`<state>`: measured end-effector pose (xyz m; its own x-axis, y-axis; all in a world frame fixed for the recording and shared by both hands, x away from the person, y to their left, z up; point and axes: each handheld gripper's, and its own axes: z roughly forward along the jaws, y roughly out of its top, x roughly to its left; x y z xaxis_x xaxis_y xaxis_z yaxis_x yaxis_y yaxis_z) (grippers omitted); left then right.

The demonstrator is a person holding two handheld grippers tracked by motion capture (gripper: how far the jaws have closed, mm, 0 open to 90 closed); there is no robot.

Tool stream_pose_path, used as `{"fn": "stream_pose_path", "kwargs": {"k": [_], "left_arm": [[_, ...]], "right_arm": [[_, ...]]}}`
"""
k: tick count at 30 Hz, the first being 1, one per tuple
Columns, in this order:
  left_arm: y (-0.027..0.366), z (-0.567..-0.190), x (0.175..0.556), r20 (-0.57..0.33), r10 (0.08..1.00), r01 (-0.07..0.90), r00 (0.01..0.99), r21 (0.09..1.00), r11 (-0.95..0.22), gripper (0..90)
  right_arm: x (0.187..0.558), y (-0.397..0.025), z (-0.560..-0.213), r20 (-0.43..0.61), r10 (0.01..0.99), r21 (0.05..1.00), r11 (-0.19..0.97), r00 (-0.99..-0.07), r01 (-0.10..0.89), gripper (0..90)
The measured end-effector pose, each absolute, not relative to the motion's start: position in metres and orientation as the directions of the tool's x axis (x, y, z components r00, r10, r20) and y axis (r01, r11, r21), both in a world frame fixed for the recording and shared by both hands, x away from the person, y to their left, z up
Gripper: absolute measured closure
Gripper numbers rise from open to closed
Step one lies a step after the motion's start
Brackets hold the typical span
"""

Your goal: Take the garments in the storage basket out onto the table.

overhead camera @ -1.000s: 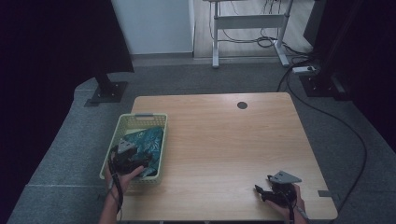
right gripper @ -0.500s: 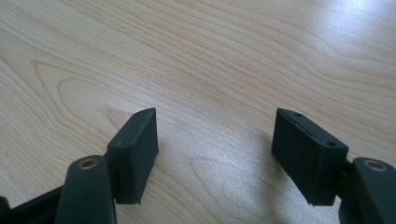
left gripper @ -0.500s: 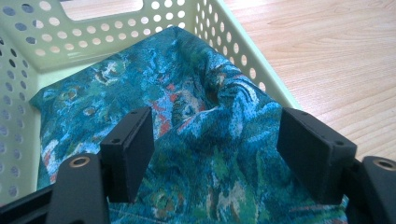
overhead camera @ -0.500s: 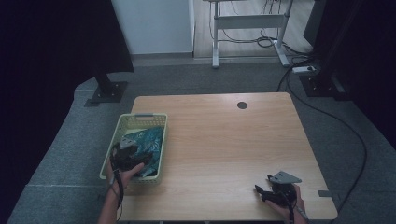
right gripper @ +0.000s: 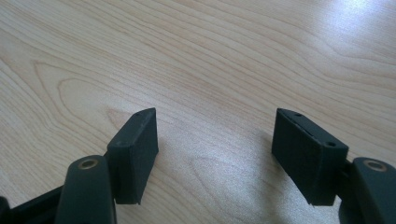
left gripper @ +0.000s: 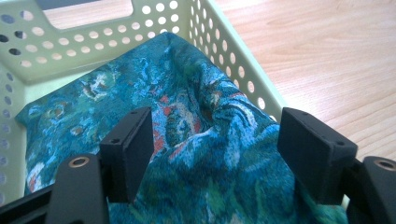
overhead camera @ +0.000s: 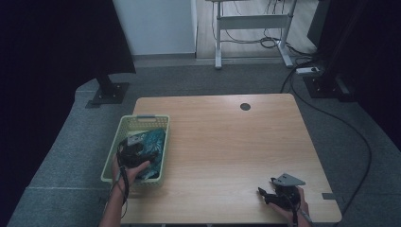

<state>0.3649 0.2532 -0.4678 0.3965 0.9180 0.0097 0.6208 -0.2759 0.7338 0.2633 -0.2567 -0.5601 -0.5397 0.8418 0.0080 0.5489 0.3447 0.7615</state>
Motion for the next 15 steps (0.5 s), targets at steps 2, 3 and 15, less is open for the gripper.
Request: {"fn": "stream_pose_path", "kwargs": {"k": [2,3,15], "left_arm": [[0.253,-0.469,0.368,0.01,0.919,0.621,0.393,0.734,-0.273,26.9],[0.253,-0.469,0.369,0.0,0.921,0.622,0.391,0.737,-0.264,27.0],[0.25,-0.467,0.385,-0.016,0.922,0.637,0.386,0.728,-0.254,26.4]], "right_arm": [[0.263,-0.257,-0.56,0.008,0.842,0.762,0.345,-0.54,0.549,31.2],[0.263,-0.257,-0.56,0.008,0.842,0.762,0.344,-0.54,0.549,31.1],[0.263,-0.257,-0.56,0.007,0.841,0.761,0.346,-0.541,0.549,31.1]]}}
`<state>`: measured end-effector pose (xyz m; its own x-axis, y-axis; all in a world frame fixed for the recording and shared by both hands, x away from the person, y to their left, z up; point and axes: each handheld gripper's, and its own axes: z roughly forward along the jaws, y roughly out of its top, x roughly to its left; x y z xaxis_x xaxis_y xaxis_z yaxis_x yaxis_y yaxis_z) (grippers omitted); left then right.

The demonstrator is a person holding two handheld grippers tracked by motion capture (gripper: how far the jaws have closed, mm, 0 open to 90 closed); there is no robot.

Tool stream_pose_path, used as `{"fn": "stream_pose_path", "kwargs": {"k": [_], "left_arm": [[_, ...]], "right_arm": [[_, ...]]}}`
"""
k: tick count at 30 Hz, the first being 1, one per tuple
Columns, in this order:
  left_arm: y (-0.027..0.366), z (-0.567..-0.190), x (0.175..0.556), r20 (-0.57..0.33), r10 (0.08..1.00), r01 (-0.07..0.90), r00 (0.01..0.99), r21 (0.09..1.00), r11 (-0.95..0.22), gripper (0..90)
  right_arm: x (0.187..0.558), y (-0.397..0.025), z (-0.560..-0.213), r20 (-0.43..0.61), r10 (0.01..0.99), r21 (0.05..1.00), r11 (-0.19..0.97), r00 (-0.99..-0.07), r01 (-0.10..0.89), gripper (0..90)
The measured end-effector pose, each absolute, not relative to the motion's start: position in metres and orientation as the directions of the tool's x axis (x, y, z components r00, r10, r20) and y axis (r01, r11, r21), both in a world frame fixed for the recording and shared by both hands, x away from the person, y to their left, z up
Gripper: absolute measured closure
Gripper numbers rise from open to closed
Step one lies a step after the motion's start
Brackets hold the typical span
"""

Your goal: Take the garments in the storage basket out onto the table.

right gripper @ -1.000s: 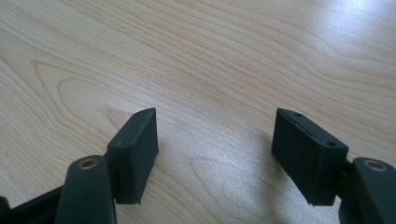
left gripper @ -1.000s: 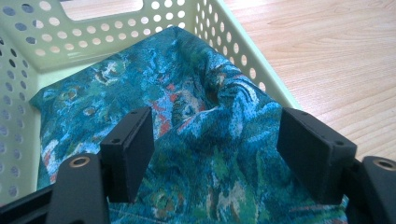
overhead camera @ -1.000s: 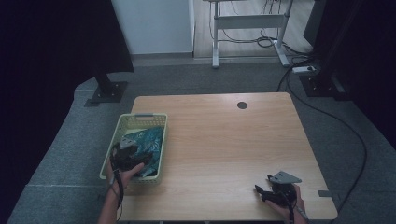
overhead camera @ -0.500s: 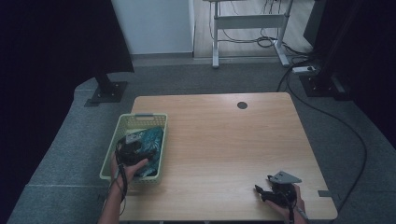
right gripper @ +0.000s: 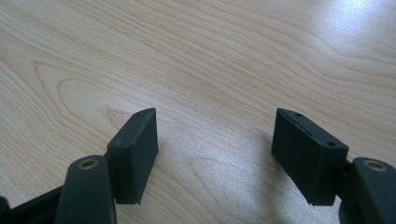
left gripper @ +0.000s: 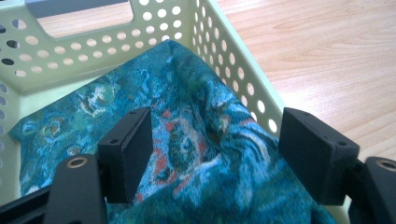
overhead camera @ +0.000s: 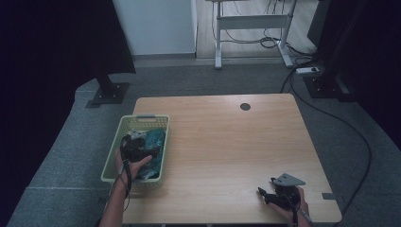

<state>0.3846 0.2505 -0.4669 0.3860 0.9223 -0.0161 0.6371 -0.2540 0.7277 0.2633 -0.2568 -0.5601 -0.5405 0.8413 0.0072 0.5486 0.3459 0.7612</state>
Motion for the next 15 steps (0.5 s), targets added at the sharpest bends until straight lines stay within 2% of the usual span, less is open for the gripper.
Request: {"fn": "stream_pose_path", "kwargs": {"k": [15], "left_arm": [[0.247,-0.482,0.397,-0.036,0.926,0.678,0.376,0.692,-0.249,23.8]], "right_arm": [[0.263,-0.257,-0.56,0.008,0.841,0.761,0.346,-0.54,0.549,31.2]]}}
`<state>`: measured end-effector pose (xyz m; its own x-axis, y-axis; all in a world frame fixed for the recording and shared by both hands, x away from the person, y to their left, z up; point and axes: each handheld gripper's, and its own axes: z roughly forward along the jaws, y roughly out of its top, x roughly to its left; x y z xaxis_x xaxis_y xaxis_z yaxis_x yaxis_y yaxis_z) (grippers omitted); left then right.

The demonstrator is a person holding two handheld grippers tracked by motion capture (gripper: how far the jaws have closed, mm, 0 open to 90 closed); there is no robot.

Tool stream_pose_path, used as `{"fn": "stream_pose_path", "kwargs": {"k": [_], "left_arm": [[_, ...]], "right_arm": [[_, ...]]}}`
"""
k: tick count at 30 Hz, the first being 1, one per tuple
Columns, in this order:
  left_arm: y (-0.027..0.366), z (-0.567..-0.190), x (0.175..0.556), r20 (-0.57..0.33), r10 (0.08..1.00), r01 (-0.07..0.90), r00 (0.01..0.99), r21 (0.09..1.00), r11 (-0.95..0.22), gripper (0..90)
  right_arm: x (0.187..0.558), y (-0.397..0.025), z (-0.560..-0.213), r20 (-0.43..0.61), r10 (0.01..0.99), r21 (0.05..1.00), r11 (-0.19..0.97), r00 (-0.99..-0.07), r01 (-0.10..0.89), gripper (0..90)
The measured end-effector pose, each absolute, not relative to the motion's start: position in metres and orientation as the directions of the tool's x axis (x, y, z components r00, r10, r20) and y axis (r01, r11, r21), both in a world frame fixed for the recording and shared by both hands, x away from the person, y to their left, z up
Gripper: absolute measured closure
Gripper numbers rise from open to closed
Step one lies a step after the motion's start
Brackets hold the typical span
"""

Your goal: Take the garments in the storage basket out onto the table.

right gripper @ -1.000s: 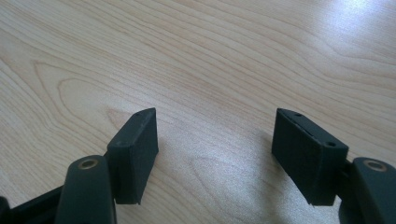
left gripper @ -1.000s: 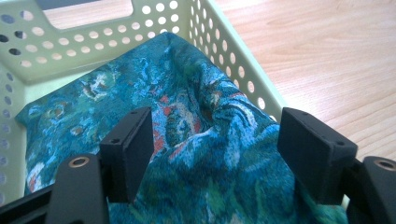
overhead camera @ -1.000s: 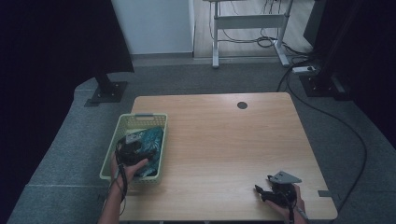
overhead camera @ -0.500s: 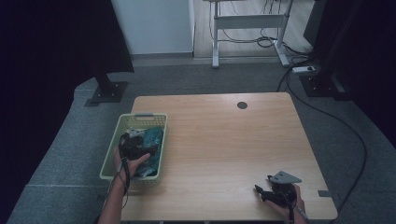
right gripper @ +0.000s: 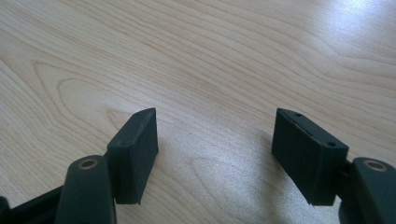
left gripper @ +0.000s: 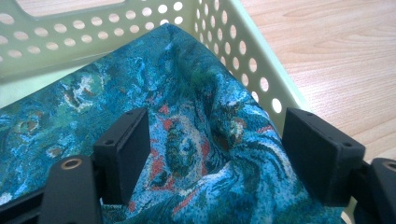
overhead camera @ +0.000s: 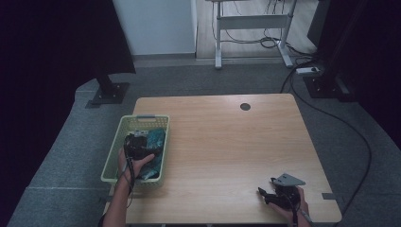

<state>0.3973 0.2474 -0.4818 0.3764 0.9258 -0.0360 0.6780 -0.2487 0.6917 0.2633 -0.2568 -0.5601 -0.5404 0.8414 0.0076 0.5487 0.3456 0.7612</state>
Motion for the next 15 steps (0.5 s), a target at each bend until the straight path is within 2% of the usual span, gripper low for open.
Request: {"fn": "stream_pose_path", "kwargs": {"k": [15], "left_arm": [[0.251,-0.496,0.408,-0.022,0.942,0.73,0.336,0.639,-0.245,21.7]], "right_arm": [[0.263,-0.257,-0.56,0.008,0.841,0.761,0.345,-0.54,0.549,31.1]]}}
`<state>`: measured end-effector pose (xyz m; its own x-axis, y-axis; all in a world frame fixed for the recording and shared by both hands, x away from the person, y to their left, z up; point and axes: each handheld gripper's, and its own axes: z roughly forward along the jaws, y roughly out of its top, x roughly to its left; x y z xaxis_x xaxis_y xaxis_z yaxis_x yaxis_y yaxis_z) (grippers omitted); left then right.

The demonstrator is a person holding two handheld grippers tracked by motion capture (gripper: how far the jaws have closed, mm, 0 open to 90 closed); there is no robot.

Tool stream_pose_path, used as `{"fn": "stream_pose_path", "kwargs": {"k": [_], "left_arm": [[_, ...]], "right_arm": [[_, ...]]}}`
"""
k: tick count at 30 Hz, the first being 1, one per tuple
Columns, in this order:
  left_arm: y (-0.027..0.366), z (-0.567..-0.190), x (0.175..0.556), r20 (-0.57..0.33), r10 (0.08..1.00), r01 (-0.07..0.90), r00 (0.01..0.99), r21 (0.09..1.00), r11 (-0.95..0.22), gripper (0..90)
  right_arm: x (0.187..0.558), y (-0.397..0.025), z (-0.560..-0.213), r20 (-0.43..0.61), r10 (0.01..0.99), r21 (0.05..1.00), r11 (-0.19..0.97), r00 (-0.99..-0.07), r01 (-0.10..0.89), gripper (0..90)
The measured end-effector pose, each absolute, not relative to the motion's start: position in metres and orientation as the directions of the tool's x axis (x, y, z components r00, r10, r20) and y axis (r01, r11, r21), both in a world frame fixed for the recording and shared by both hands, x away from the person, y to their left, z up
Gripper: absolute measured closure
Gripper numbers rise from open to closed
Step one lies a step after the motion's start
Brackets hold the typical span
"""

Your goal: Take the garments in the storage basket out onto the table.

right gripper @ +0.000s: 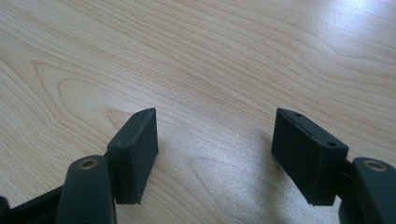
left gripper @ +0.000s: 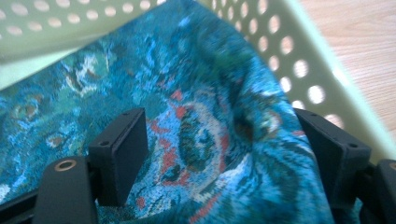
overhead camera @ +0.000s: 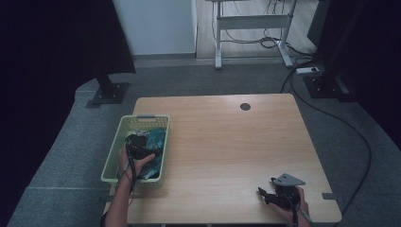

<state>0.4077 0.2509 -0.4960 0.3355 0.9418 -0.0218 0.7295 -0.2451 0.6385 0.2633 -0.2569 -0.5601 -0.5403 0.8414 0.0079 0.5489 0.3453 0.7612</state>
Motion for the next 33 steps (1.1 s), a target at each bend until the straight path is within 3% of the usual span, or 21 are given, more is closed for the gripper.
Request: {"fn": "stream_pose_path", "kwargs": {"k": [12,25,33], "left_arm": [[0.252,-0.502,0.416,-0.003,0.944,0.758,0.33,0.596,-0.264,21.5],[0.255,-0.52,0.431,0.022,0.959,0.836,0.284,0.484,-0.259,20.7],[0.257,-0.526,0.431,0.043,0.962,0.818,0.269,0.517,-0.251,19.0]], "right_arm": [[0.263,-0.257,-0.56,0.009,0.844,0.761,0.343,-0.537,0.551,31.1],[0.263,-0.257,-0.56,0.009,0.845,0.76,0.342,-0.535,0.553,31.1],[0.261,-0.257,-0.56,0.009,0.845,0.761,0.342,-0.535,0.552,31.2]]}}
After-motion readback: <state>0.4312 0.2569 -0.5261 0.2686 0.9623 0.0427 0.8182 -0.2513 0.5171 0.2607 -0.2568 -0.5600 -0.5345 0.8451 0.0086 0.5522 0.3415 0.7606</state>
